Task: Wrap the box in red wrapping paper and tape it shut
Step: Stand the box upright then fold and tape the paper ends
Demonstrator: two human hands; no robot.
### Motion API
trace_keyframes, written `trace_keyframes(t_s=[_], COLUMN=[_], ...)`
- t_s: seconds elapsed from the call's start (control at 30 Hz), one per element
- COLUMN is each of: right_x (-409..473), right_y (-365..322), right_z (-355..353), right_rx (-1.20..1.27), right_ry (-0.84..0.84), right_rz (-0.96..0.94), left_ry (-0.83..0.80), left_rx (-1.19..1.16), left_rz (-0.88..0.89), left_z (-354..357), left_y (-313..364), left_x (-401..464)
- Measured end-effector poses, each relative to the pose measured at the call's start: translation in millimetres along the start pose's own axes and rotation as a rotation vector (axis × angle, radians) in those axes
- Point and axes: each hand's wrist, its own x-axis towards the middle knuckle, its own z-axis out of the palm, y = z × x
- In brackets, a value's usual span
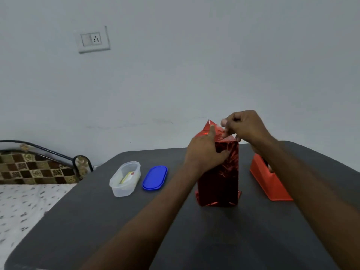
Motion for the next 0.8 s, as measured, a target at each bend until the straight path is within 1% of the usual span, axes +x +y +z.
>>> trace_keyframes(t_s=[0.1,0.2,0.23,0.3,0.37,0.43,0.5,0.57,0.67,0.8], right_x=[3.2,4.0,3.6,4.1,4.5,4.7,5.3,5.9,6.4,7.5], right_y=[7.9,14.0,14.8,17.6,19.0,19.1,19.8,20.5,21.0,21.1], right_z=[11.6,11.6,11.3,11.1,10.8,10.3,10.7,12.3,13.7,14.1], right_rx=[-0.035,-0.03,-0.028,-0.009,0.005,0.002,0.006,0.01,0.01,0.021], right_ry=[-0.035,-0.033,-0.031,-0.026,-0.024,-0.022,-0.021,-0.019,-0.017,-0.018], right_rz=[0.078,0.077,0.074,0.083,0.102,0.103,0.096,0.085,0.078,0.087], left_ry=[-0.094,-0.228,-0.248,-0.211,-0.124,-0.011,0.027,-0.018,-0.087,-0.097], left_rx=[-0.13,-0.324,-0.409,-0.558,-0.651,-0.646,-0.592,-0.559,-0.608,-0.625], left_rz=[-0.073,-0.166,-0.179,-0.194,-0.238,-0.227,-0.209,-0.228,-0.266,-0.307], left_z=[-9.5,-27.0,-31.9,-39.4,-43.9,-46.0,-45.4,-42.6,-41.1,-43.2], left_y=[-3.3,-5.6,-7.6,-13.2,-18.9,-23.6,-24.7,-24.1,-21.0,-21.4], left_x=[5.4,12.9,16.4,23.0,27.3,30.7,35.4,40.6,46.9,55.6])
